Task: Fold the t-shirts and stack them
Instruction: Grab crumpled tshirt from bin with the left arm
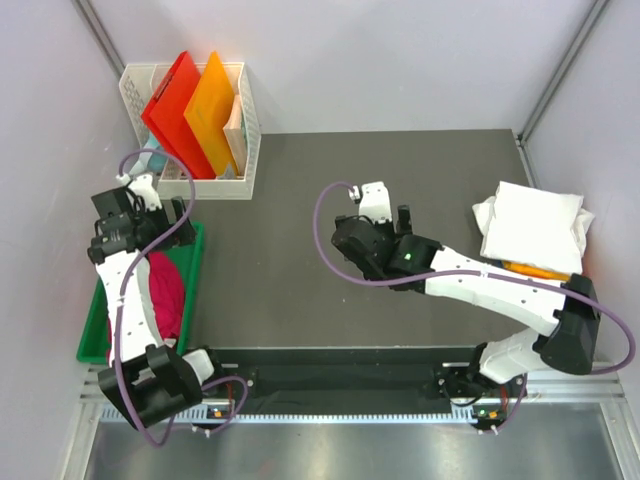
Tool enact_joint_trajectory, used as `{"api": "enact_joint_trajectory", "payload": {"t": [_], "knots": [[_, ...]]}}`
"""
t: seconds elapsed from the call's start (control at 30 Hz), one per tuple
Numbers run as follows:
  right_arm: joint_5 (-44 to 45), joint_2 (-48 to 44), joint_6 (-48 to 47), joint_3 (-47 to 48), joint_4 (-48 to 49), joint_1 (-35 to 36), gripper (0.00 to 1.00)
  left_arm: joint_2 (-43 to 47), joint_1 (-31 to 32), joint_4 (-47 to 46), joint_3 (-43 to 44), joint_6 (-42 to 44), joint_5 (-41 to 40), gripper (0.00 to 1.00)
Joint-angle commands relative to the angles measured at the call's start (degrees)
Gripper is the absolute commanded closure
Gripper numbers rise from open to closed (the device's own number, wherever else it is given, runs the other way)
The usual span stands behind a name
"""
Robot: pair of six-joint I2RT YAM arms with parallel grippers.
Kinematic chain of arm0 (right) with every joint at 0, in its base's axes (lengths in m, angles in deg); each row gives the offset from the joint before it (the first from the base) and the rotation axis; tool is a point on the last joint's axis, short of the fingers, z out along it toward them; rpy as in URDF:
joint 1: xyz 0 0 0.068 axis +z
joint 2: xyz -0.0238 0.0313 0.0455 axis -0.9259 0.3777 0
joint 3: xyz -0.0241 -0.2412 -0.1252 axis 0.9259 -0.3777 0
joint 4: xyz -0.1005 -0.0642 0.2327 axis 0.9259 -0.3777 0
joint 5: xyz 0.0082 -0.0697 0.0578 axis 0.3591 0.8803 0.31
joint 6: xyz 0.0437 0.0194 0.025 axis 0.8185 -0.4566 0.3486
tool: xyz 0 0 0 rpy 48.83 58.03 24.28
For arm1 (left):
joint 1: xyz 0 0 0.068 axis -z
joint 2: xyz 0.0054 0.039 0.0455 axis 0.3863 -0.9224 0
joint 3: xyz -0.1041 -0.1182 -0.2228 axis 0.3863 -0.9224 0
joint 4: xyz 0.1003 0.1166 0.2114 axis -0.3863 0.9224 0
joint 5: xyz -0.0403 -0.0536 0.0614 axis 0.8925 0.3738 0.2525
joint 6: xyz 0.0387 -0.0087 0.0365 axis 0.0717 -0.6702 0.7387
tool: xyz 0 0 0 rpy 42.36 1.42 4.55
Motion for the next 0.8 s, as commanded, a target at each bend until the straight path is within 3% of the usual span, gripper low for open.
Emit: {"api": "enact_joint_trajectory", "payload": {"t": [0.0, 0.17, 0.37, 0.57, 0.77], "knots": [[2.66, -3.93, -1.01, -0.22, 1.30, 0.65, 0.00, 1.36, -0.23, -5.01, -0.01, -2.80, -6.11, 0.01], [3.28, -6.65, -0.22, -2.51, 1.30, 0.56, 0.00, -1.27, -4.07, -6.41, -0.79, -5.44, -14.12, 0.01], [3.89, -9.20, -0.31, -4.97, 1.03, 0.30, 0.00, -10.57, -13.66, -6.95, 0.07, -5.54, -13.86, 0.01], [4.16, -10.35, -1.28, -5.67, 1.03, -0.66, 0.00, -16.91, -15.26, -5.71, 0.17, -2.99, -13.24, 0.09], [3.72, -9.03, -1.28, -5.41, 1.12, -1.10, 0.00, -20.86, -15.35, -8.44, -3.52, -1.76, -16.50, 0.10]]}}
